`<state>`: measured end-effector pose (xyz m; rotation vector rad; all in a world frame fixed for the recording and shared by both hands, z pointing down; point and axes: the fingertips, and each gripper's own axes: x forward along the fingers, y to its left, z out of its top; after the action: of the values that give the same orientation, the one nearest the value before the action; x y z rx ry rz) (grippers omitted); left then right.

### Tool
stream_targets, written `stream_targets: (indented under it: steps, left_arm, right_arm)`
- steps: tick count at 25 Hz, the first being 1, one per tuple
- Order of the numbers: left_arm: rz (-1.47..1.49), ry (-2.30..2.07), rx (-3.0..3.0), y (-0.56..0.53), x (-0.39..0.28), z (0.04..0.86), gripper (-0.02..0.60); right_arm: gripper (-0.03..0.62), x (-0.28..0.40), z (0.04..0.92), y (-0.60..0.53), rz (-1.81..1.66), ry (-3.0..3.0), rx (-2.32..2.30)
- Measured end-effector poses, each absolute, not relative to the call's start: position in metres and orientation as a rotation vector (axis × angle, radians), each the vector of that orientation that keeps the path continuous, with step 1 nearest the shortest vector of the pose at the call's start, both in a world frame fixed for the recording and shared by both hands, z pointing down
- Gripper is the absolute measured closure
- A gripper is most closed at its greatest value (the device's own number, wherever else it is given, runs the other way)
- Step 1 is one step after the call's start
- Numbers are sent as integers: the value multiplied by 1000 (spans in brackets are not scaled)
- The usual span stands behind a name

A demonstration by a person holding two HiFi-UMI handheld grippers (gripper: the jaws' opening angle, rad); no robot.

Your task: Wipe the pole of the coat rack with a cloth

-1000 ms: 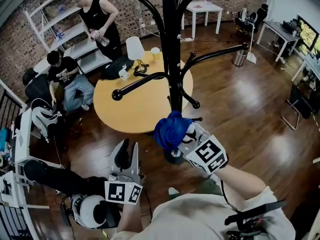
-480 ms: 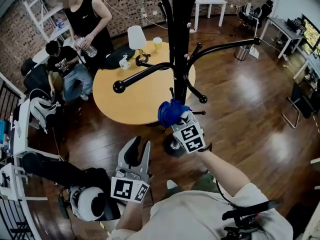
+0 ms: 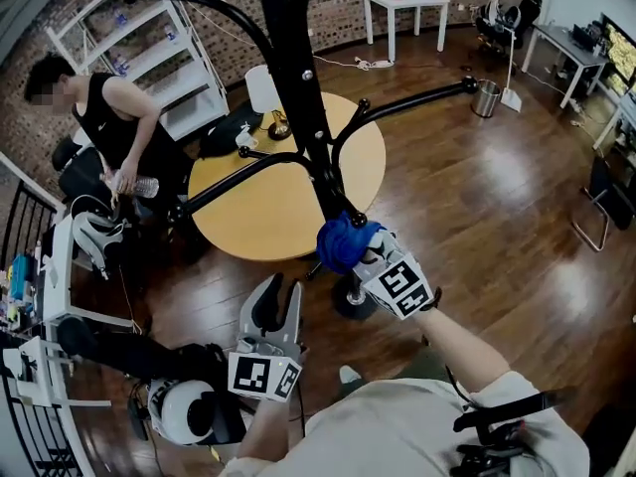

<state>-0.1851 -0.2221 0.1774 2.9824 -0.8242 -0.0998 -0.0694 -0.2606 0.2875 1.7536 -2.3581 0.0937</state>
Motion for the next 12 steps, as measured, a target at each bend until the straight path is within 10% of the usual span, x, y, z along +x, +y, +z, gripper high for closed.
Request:
stream_targets:
  steps: [12]
  left_arm:
    - [-159,-1245,2779,-198,-113,176,476]
  right_arm:
    - [499,-24,193,-293,-224,-2676,969]
